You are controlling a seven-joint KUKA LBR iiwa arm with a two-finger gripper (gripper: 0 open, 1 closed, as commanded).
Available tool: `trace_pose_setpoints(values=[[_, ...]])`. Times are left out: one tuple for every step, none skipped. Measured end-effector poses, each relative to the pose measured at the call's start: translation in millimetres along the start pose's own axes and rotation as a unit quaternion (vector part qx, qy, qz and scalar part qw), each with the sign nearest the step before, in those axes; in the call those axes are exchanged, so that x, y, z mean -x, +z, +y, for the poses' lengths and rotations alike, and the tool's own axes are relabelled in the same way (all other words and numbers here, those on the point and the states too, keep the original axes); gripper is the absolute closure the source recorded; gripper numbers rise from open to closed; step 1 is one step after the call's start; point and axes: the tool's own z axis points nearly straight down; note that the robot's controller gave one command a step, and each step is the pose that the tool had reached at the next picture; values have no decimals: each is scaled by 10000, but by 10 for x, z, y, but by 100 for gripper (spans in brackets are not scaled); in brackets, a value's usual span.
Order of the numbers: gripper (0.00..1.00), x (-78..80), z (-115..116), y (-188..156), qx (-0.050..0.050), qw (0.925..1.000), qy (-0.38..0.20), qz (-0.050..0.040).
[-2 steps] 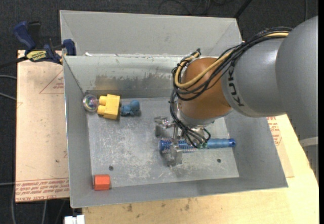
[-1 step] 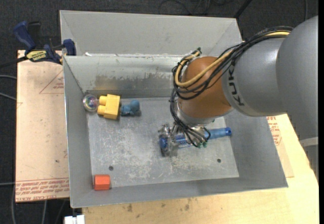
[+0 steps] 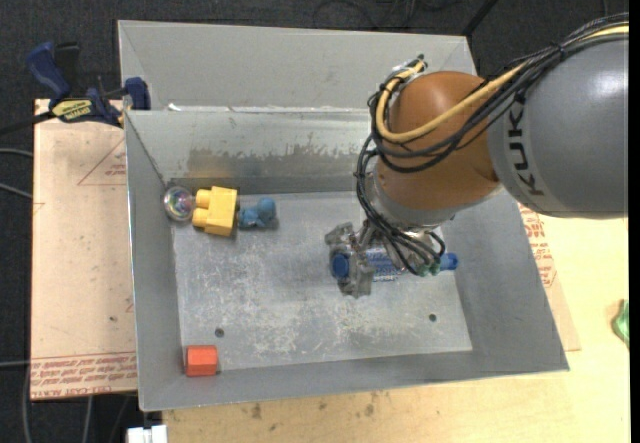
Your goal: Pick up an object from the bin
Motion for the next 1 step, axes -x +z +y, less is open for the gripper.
trace_pose_setpoints(values=[[100, -167, 205, -628, 3, 10000, 49, 1]])
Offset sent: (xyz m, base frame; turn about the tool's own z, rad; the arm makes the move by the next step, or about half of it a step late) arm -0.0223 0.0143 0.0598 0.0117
